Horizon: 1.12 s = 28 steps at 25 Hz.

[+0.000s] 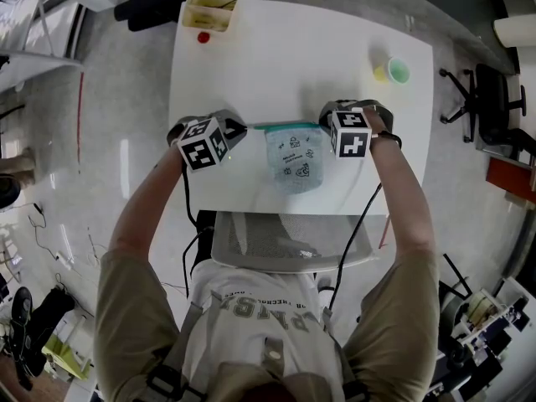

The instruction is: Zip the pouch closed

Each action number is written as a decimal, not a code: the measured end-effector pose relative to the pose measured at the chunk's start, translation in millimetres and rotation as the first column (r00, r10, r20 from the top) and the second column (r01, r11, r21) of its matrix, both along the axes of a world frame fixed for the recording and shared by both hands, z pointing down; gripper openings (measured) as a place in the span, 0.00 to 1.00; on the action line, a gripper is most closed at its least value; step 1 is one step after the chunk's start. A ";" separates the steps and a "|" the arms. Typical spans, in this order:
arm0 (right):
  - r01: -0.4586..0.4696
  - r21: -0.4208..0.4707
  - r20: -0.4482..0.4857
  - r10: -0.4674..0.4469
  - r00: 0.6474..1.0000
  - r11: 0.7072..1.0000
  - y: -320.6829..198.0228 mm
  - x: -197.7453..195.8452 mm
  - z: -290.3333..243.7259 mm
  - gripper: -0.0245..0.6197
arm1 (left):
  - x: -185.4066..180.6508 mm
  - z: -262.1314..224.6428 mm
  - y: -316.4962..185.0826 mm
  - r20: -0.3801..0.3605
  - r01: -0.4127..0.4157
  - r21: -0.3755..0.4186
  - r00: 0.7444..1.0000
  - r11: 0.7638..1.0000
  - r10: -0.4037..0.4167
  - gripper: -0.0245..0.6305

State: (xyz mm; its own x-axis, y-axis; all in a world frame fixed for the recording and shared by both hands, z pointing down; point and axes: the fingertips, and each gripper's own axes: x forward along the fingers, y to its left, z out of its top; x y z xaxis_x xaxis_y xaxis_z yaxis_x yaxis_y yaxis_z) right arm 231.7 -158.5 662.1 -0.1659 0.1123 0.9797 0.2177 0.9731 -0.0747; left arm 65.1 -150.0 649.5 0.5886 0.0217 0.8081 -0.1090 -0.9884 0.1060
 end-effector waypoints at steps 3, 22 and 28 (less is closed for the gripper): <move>-0.007 -0.003 -0.001 0.007 1.000 1.000 1.2 0.6 1.5 0.04 | 0.3 0.5 -0.6 0.001 -0.002 0.002 1.000 1.000 0.002 0.05; -0.150 -0.011 0.032 0.150 0.988 0.989 -6.1 2.5 -0.5 0.17 | 7.2 0.4 -8.4 -0.013 0.071 -0.011 0.997 0.997 -0.071 0.14; -0.241 -0.011 0.099 0.241 0.966 0.971 -10.4 -1.4 -10.7 0.21 | 9.6 -4.8 -15.7 -0.033 0.113 -0.021 0.993 0.993 -0.114 0.26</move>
